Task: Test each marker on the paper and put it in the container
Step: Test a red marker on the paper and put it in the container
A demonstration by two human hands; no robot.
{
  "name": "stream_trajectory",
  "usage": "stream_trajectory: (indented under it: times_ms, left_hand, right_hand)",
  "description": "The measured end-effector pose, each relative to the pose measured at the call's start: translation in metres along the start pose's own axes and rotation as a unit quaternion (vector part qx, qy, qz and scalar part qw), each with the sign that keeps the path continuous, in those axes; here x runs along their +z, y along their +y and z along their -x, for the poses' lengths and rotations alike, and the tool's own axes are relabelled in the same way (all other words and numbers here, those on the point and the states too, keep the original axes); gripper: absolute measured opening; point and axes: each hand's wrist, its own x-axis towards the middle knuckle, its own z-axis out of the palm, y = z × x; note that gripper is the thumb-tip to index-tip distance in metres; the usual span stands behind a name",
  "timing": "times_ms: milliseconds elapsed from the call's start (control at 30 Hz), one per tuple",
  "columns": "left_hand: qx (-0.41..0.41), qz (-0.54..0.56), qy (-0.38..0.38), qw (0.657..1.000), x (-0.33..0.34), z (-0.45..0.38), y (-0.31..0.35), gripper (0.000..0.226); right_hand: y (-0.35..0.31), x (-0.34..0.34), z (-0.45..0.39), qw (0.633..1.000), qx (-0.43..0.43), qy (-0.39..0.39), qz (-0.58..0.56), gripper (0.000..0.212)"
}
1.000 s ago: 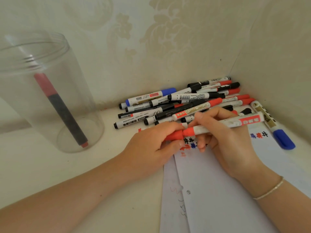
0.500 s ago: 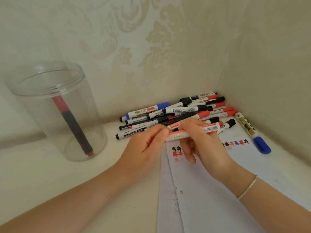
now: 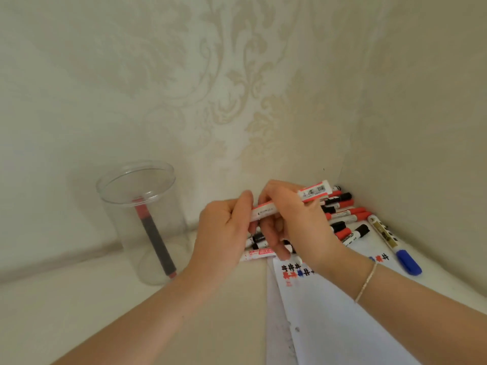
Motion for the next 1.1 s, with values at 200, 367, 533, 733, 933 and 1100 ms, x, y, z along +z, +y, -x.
stream_trajectory:
  times_ms: [200, 367, 533, 733, 933, 1100]
  left_hand:
    - [0.027, -0.107, -0.084, 0.990, -0.039, -0.023, 0.032, 0.044]
    - [-0.006, 0.024, -0.008, 1.000, -0.087, -0.041, 0.055, 0.021]
    - [0.010, 0.138, 0.107, 0.985, -0.119, -0.043, 0.062, 0.029]
    - [0.105, 0.040, 0.162, 0.980, -0.142, -0.061, 0.063, 0.031]
    - [0.118, -0.217, 0.096, 0.964, -0.160, -0.080, 0.056, 0.023]
    - [0.020, -0.330, -0.047, 0.943, -0.149, -0.083, 0.039, 0.019]
  right_hand:
    - [-0.024, 0.006, -0.020, 0.999, -0.007, -0.017, -0.034, 0.032]
    - [-0.032, 0.022, -0.032, 0.971, 0.049, 0.014, -0.232, 0.011]
    - [-0.038, 0.050, -0.037, 0.968, 0.059, -0.072, -0.235, 0.020]
    - [-0.045, 0.088, -0.065, 0.986, -0.074, -0.024, 0.150, 0.007]
    - [-0.018, 0.065, -0.082, 0.858, -0.012, -0.042, 0.511, 0.024]
    - [0.030, 0.048, -0.067, 0.736, 0.080, -0.223, 0.634, 0.031]
